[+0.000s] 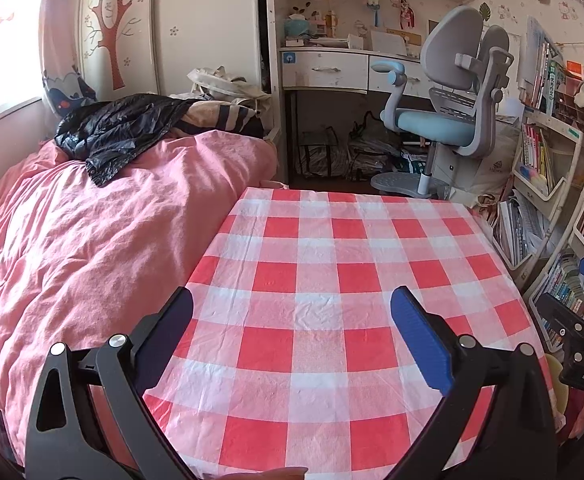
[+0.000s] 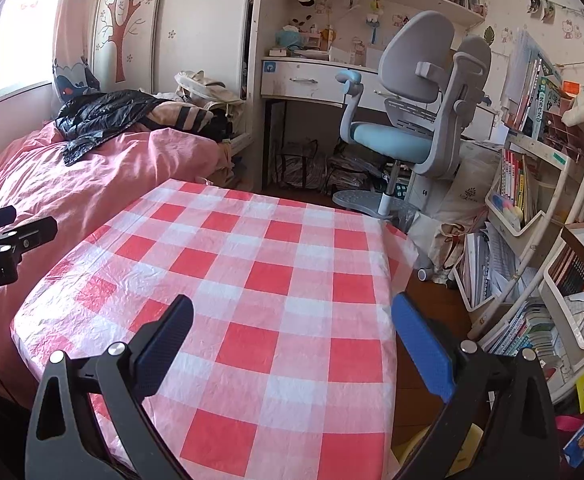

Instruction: Collect trash

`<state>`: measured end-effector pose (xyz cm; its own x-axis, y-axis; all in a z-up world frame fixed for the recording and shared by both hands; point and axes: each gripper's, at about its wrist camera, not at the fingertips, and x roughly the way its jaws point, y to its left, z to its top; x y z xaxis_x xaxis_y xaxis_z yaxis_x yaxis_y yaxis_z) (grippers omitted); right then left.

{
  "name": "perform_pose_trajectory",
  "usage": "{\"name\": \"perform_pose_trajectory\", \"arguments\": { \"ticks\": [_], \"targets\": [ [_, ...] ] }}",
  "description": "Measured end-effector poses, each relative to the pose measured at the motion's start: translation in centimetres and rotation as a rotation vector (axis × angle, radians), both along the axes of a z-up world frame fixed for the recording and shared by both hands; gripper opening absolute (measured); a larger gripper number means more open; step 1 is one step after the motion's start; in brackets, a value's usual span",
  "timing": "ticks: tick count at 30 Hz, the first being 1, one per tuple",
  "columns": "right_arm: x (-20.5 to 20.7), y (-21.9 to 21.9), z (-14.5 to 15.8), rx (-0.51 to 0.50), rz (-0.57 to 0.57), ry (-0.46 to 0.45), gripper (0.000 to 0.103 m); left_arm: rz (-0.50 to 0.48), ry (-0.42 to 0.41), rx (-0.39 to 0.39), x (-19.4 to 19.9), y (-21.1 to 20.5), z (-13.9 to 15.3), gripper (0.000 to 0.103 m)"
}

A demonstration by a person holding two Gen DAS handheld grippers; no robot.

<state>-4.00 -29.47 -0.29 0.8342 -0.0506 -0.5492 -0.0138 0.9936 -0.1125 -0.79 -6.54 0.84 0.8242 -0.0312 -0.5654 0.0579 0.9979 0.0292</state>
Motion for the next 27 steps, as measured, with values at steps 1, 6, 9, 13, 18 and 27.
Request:
{"name": "perform_pose_trajectory", "arguments": {
  "ticks": [1,6,9,13,18,27],
  "targets": [
    [0.01,0.03,-0.05,-0.001,0.001,0.001,0.095,-0.002,0.001,0.000,-0.03,0.00,-0.08,0.096],
    [-0.01,0.17,-0.13,-0.002,0.002,0.003,0.095,-0.002,0.002,-0.001,0.01,0.10,-0.18,0.096],
    [-0.01,0.18,-0.12,-0.002,0.002,0.001,0.095,-0.001,0.002,-0.003,-0.01,0.13,-0.24,0.096],
    [-0.08,0.25,-0.16,-0.004,0.004,0.003,0.095,-0.001,0.004,-0.008,-0.02,0.10,-0.48,0.096],
    [-0.11,0.36,-0.27,-0.003,0.004,0.006,0.095,-0.010,0.008,-0.011,0.02,0.02,-0.64,0.096],
    [-0.09,0.43,-0.29,-0.003,0.004,0.007,0.095,-0.045,0.039,-0.111,0.36,0.66,-0.96,0.096]
  ]
}}
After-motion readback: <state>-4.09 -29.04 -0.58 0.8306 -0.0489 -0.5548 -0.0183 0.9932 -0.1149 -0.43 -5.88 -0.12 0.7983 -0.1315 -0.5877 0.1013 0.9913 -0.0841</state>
